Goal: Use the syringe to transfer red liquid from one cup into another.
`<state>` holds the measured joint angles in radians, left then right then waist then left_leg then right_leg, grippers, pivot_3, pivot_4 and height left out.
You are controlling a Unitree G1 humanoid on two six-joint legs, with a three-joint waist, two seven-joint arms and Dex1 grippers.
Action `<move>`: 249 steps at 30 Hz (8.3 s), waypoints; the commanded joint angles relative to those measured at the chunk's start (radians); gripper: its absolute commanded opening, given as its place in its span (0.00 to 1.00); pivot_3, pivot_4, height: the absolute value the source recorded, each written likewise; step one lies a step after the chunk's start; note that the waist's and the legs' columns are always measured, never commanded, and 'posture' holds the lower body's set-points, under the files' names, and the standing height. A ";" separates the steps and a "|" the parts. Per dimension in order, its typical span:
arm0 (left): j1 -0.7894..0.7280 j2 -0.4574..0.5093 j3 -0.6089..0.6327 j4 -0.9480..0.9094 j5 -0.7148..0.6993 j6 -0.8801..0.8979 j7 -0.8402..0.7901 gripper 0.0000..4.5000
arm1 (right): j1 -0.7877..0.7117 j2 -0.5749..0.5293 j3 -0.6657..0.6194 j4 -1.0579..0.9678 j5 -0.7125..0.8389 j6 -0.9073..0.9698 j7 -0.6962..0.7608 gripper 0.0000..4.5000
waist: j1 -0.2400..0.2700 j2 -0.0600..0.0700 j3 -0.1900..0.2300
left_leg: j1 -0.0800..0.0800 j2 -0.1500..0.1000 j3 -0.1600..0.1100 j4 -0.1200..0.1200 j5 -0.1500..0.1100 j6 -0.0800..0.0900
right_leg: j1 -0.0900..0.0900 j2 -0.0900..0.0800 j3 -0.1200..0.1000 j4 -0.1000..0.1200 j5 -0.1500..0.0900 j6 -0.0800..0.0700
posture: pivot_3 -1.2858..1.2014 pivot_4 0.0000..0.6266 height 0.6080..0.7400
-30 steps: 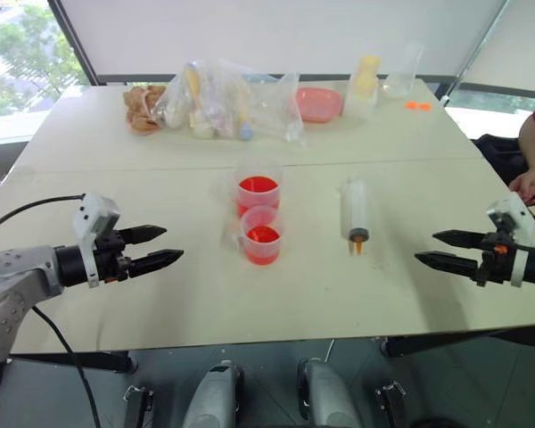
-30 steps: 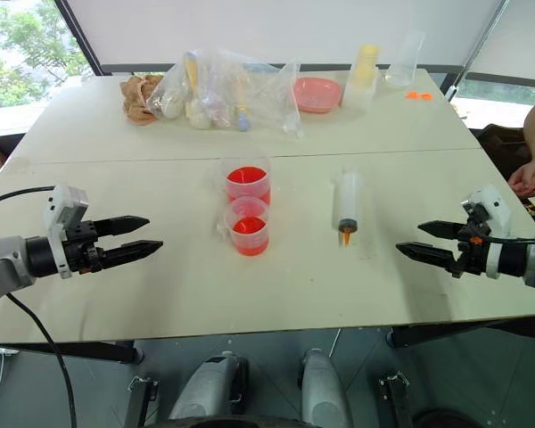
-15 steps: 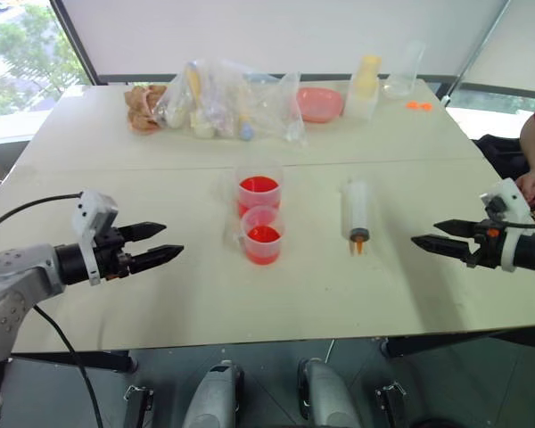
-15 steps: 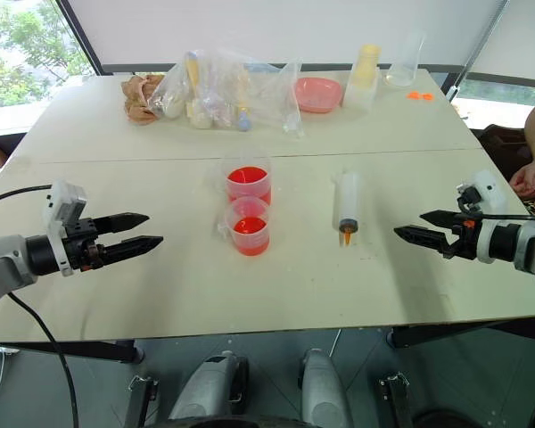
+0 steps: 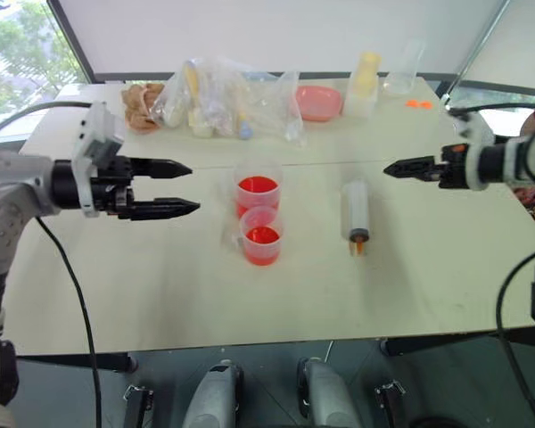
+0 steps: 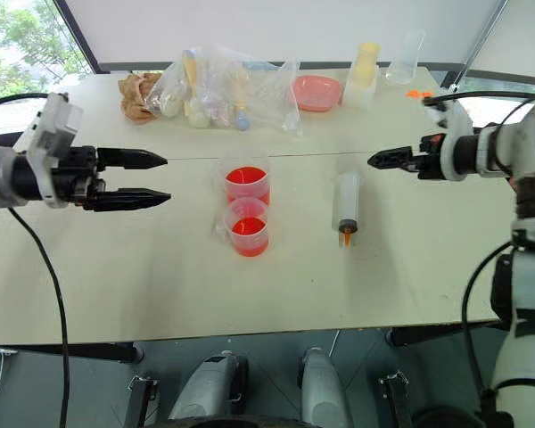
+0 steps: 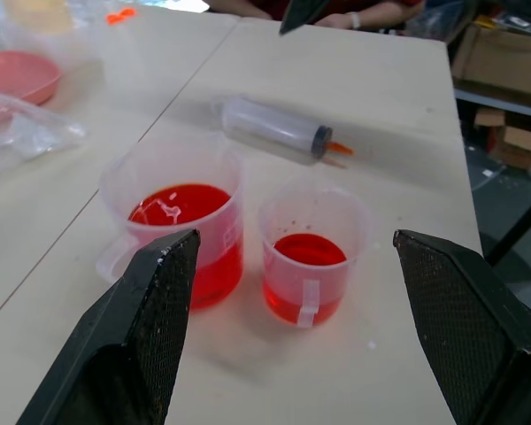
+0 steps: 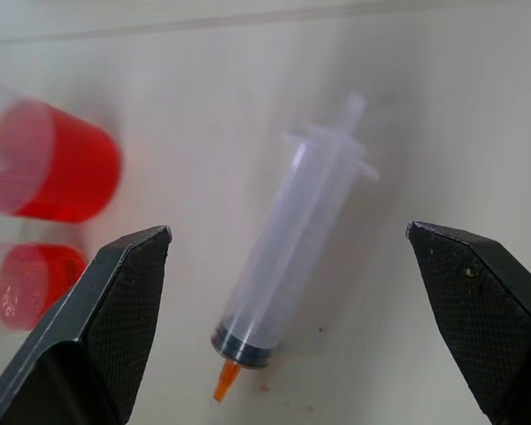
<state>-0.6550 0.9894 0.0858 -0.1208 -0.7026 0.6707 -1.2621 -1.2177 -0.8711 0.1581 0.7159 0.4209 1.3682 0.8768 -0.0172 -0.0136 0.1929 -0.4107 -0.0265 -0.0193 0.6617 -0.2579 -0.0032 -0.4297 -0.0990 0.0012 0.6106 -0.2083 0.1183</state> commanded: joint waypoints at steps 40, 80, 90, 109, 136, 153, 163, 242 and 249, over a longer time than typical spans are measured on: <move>0.284 -0.082 0.165 -0.268 -0.010 0.013 0.331 0.82 | -0.159 0.451 -0.138 0.611 -0.414 -0.392 -0.299 0.32 | -0.029 -0.001 -0.001 | 0.004 0.000 -0.006 -0.001 0.001 -0.001 | 0.002 0.002 0.000 0.004 0.001 0.001 | 0.52 0.24 1.00; -0.544 -0.297 -0.026 0.518 0.343 -0.435 0.174 0.82 | 0.172 0.897 -0.222 -0.286 -0.167 -1.342 -0.397 0.32 | -0.027 0.000 0.000 | 0.001 0.000 -0.008 -0.001 0.002 -0.004 | -0.002 0.003 -0.002 0.011 0.001 0.002 | 0.52 0.24 1.00; -0.596 -0.337 -0.054 0.646 0.430 -0.546 0.173 0.82 | 0.230 0.932 -0.184 -0.337 -0.159 -1.334 -0.414 0.32 | -0.027 0.000 0.000 | 0.001 0.000 -0.009 -0.001 0.002 -0.005 | -0.004 0.003 -0.001 0.017 0.001 0.001 | 0.52 0.24 1.00; -0.622 -0.399 -0.067 0.750 0.482 -0.636 0.117 0.82 | 0.283 0.958 -0.142 -0.387 -0.171 -1.321 -0.452 0.32 | -0.028 0.000 0.000 | 0.001 0.000 -0.009 0.000 0.002 -0.005 | -0.005 0.003 -0.001 0.017 0.000 0.002 | 0.52 0.24 1.00; -0.631 -0.386 -0.074 0.790 0.572 -0.697 0.200 0.82 | 0.299 0.969 -0.113 -0.394 -0.179 -1.328 -0.464 0.32 | -0.027 -0.001 0.000 | 0.001 0.000 -0.009 0.000 0.002 -0.005 | -0.005 0.003 -0.001 0.018 0.000 0.002 | 0.52 0.24 1.00; -0.606 -0.457 -0.143 0.784 0.619 -0.746 0.177 0.62 | 0.357 0.980 -0.060 -0.394 -0.246 -1.377 -0.445 0.32 | -0.028 -0.001 0.000 | 0.001 0.000 -0.009 0.000 0.002 -0.005 | -0.005 0.003 -0.001 0.018 0.000 0.002 | 0.52 0.24 1.00; -0.622 -0.458 -0.130 0.775 0.640 -0.750 0.214 0.00 | 0.374 0.996 -0.051 -0.374 -0.258 -1.390 -0.442 0.32 | -0.027 -0.001 0.000 | 0.001 0.000 -0.009 0.000 0.002 -0.005 | -0.005 0.003 -0.001 0.018 0.000 0.002 | 0.52 0.24 1.00; -0.294 -0.293 0.108 0.258 0.185 -0.144 0.272 0.89 | 0.604 0.953 -0.069 -1.074 0.063 -0.870 -0.622 0.32 | -0.021 -0.003 0.000 | 0.002 0.001 -0.010 0.001 0.004 -0.007 | -0.005 0.004 -0.001 0.018 0.000 0.001 | 0.52 0.24 1.00; -0.398 -0.328 0.047 0.247 0.190 -0.168 0.244 0.89 | 0.625 0.942 -0.033 -1.045 0.000 -0.923 -0.621 0.32 | -0.024 -0.003 0.000 | 0.002 0.001 -0.010 0.001 0.004 -0.007 | -0.005 0.004 -0.001 0.018 0.000 0.001 | 0.52 0.24 1.00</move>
<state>-1.0145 0.6541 0.1298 0.1553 -0.5096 0.5226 -1.0066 -0.5844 0.0672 0.1161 -0.3044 0.4285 0.4754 0.2516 -0.0416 -0.0162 0.1933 -0.4088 -0.0256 -0.0296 0.6625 -0.2544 -0.0106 -0.4344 -0.0950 0.0004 0.6286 -0.2080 0.1190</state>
